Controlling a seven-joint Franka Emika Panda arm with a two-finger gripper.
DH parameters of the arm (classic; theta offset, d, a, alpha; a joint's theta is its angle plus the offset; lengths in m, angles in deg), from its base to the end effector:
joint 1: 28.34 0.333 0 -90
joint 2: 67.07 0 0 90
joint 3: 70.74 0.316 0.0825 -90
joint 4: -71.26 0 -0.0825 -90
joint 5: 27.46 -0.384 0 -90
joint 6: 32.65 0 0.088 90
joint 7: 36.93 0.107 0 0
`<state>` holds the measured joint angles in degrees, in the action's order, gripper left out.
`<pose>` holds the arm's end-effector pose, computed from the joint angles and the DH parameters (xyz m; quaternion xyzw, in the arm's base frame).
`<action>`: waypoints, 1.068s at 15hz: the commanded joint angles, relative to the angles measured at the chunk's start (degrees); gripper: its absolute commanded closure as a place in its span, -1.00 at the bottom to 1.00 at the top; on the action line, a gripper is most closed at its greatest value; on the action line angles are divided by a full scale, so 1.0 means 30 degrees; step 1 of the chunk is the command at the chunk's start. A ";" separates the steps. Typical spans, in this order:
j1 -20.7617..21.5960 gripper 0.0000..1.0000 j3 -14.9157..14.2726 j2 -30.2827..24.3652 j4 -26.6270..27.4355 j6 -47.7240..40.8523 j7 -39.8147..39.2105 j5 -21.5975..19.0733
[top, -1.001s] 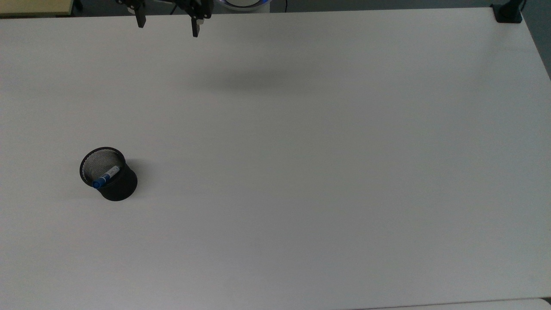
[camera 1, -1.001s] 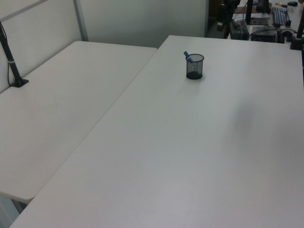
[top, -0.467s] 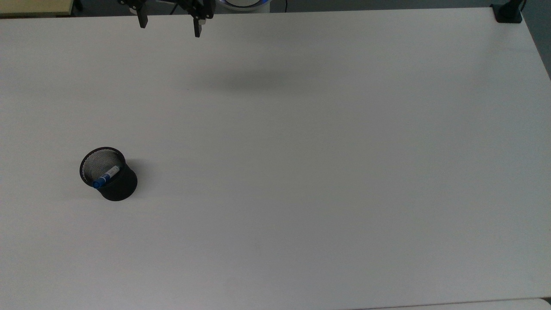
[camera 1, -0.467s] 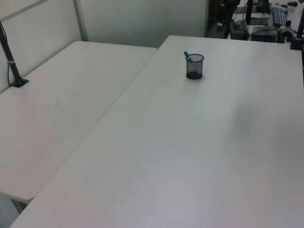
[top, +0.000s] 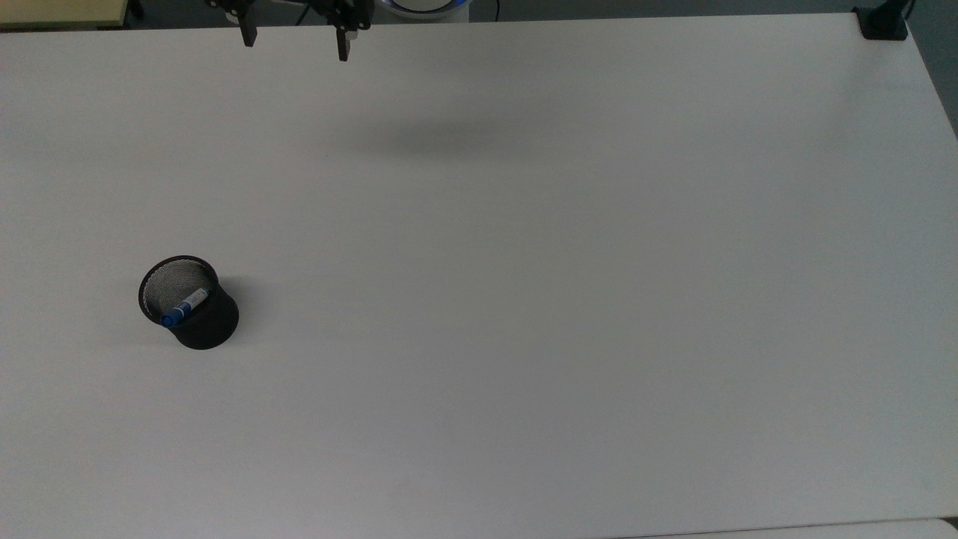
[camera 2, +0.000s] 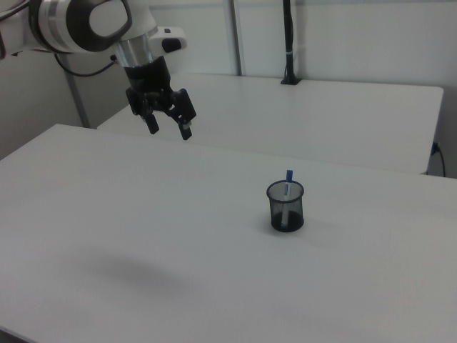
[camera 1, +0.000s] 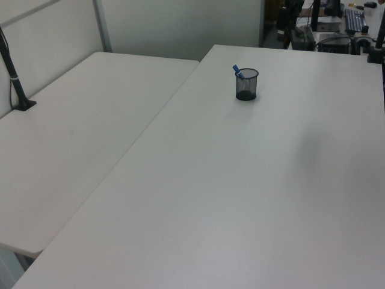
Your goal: Remove the marker
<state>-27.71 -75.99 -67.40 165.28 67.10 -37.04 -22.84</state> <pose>0.5656 -0.0532 0.6102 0.9972 -0.0346 0.0511 0.0419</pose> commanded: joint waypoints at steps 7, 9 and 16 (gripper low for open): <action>-0.3135 -1.00 -0.0211 0.3414 0.0185 0.7170 -0.6033 -0.0307; -0.3254 -1.00 -0.0211 0.4408 0.0156 0.9249 -0.5389 -0.0599; -0.3371 -1.00 -0.0211 0.7076 0.0214 1.5142 -0.4712 -0.3324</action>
<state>-38.12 -76.39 -48.53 165.79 106.88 -52.26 -30.57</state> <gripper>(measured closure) 0.000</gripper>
